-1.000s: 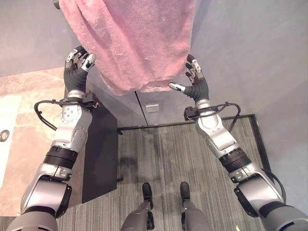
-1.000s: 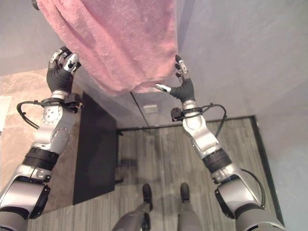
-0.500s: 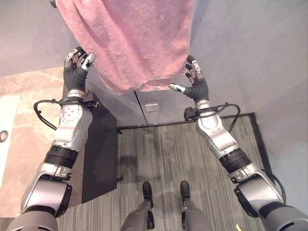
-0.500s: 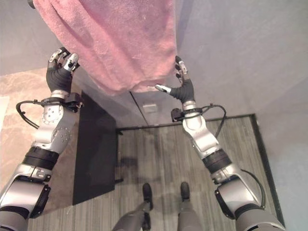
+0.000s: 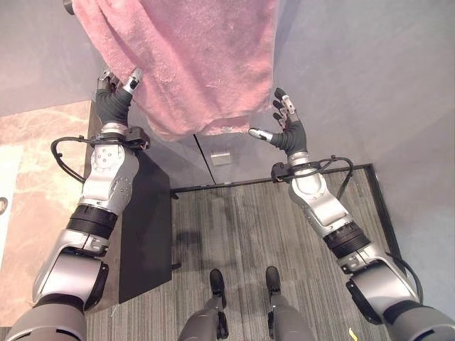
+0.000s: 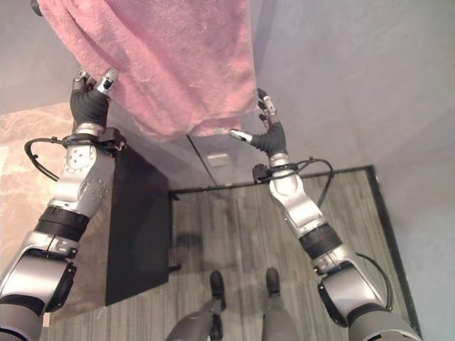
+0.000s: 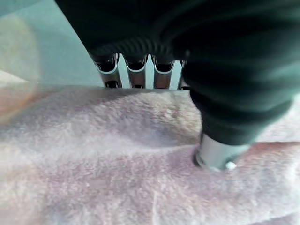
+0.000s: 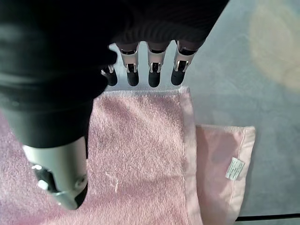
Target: Put brush and paste in cup on sink, flatten towel.
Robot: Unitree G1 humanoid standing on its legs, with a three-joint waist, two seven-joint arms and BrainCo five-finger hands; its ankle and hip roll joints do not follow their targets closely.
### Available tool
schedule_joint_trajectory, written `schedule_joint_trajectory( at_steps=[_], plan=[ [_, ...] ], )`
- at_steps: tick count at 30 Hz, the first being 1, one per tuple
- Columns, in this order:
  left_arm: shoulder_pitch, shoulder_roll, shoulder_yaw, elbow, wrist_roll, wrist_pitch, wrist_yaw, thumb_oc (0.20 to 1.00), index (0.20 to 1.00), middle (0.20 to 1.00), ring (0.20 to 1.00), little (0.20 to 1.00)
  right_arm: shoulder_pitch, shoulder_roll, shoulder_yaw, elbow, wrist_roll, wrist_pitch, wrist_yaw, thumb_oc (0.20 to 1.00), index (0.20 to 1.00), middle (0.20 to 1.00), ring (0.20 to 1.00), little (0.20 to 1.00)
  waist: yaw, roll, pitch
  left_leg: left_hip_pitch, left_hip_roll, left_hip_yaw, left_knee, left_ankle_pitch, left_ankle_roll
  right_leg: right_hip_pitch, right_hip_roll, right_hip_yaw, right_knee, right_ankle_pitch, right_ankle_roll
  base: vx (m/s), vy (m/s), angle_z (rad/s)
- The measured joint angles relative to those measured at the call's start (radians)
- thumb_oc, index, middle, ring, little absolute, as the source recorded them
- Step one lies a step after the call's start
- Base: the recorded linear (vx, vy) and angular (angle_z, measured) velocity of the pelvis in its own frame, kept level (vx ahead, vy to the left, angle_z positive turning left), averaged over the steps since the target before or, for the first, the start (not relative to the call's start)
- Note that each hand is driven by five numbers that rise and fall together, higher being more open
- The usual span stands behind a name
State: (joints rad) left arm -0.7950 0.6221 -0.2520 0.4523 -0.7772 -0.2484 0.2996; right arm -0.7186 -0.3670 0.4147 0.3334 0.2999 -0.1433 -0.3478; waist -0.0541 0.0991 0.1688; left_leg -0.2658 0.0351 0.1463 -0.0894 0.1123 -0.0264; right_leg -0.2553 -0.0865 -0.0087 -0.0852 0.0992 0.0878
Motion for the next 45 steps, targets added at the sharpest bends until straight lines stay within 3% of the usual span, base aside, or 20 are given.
schedule_joint_trajectory(
  at_steps=[8,17,25,34,35,43,45],
  plan=[
    [0.001,0.0,0.0,-0.002,0.011,0.0,0.0,0.555,0.555,0.555,0.555,0.555,0.001,-0.001,0.0,0.0,0.0,0.0,0.0,1.0,1.0,1.0,1.0,1.0,-0.014,0.0,0.0,0.001,0.003,0.0,0.0,0.0,0.0,0.0,0.004,-0.001,0.0,0.004,-0.002,0.0,-0.001,-0.01],
    [0.003,0.0,0.002,-0.002,0.012,0.0,-0.003,0.529,0.529,0.529,0.529,0.529,-0.033,-0.04,0.005,0.013,-0.002,0.023,0.002,1.0,1.0,1.0,1.0,1.0,0.001,0.0,0.0,0.0,0.003,-0.006,0.0,0.0,0.0,0.003,0.004,-0.006,0.0,0.004,-0.002,-0.01,-0.001,0.01],
    [0.0,0.001,0.0,-0.002,0.011,0.0,-0.005,0.517,0.517,0.517,0.517,0.517,-0.185,-0.106,0.033,0.12,0.0,0.042,0.001,1.0,1.0,1.0,1.0,1.0,0.016,-0.001,0.0,-0.023,0.003,-0.033,0.0,0.004,0.003,-0.008,0.004,-0.029,0.0,0.004,-0.002,-0.03,0.007,0.09],
    [-0.03,0.002,-0.009,-0.002,0.009,-0.001,-0.011,0.498,0.498,0.498,0.498,0.498,-0.252,-0.109,0.091,0.161,0.045,0.06,0.013,1.0,1.0,1.0,1.0,1.0,0.023,-0.005,-0.003,-0.04,0.002,-0.039,0.0,0.006,0.003,-0.021,0.004,-0.032,0.0,0.004,-0.002,0.0,0.005,0.02],
    [-0.03,0.002,-0.009,-0.002,0.009,-0.001,-0.011,0.495,0.495,0.495,0.495,0.495,-0.252,-0.11,0.091,0.162,0.05,0.06,0.017,0.896,0.896,0.896,0.896,0.896,0.023,-0.005,-0.003,-0.04,0.002,-0.039,0.0,0.006,0.002,-0.021,0.005,-0.032,0.0,0.004,-0.002,0.0,0.0,0.0],
    [-0.027,0.002,-0.009,-0.004,0.01,-0.001,-0.011,0.479,0.479,0.479,0.479,0.479,-0.253,-0.109,0.097,0.16,0.058,0.06,0.022,0.598,0.598,0.598,0.598,0.598,0.023,-0.007,-0.003,-0.04,0.002,-0.038,0.0,0.006,0.002,-0.021,0.005,-0.031,0.0,0.004,-0.002,0.0,0.0,0.0],
    [-0.024,0.002,-0.008,-0.005,0.011,-0.001,-0.011,0.47,0.47,0.47,0.47,0.47,-0.253,-0.109,0.095,0.154,0.046,0.062,0.021,0.479,0.479,0.479,0.479,0.479,0.022,-0.007,-0.002,-0.039,0.002,-0.037,0.0,0.006,0.002,-0.021,0.005,-0.03,0.0,0.004,-0.002,0.0,0.0,0.0]
  ],
)
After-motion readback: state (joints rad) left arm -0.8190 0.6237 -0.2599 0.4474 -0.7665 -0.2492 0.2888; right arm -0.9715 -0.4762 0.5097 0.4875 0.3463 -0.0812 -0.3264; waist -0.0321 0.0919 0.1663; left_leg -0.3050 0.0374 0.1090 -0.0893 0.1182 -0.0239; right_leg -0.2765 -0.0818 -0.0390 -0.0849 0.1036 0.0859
